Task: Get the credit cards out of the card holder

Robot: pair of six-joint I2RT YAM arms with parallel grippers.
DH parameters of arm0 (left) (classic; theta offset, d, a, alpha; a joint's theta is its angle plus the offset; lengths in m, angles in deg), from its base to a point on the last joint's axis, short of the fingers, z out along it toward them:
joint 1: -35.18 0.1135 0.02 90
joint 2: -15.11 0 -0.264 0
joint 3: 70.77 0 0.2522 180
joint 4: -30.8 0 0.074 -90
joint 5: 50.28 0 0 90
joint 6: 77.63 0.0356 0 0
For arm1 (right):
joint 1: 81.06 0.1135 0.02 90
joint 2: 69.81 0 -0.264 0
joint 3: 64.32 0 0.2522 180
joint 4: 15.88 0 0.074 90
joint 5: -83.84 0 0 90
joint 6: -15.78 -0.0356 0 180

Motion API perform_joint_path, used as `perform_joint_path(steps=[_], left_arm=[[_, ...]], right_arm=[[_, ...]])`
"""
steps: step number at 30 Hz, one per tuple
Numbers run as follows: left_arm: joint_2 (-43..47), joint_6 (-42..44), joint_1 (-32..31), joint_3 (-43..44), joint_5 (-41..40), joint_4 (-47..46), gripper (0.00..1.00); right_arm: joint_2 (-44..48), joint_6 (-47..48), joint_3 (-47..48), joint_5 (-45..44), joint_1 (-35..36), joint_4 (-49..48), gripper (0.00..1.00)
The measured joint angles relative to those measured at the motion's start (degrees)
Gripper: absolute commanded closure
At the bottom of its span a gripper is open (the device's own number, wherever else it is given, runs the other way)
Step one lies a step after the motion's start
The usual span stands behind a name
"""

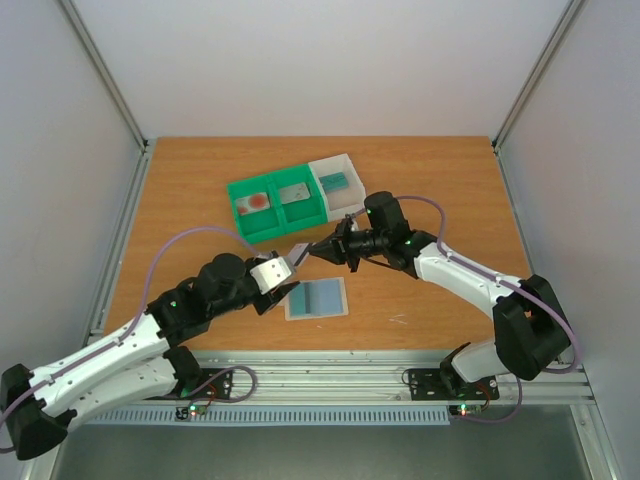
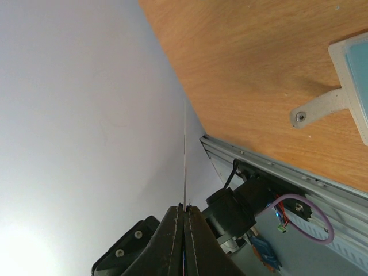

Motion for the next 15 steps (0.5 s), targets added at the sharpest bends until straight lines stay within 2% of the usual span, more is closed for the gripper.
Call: perform_joint_path(steps=[6, 15], left_arm=[[2.1, 0.0, 0.0, 0.0, 0.6, -0.1, 0.51], [0.6, 1.3, 0.0, 0.0, -1.3, 0.6, 0.51]], right_arm=[[0.0, -0.9, -1.2, 0.5, 0.0, -2.0, 0.99], [1.0, -1.0, -2.6, 1.5, 0.0, -3.2, 0.99]])
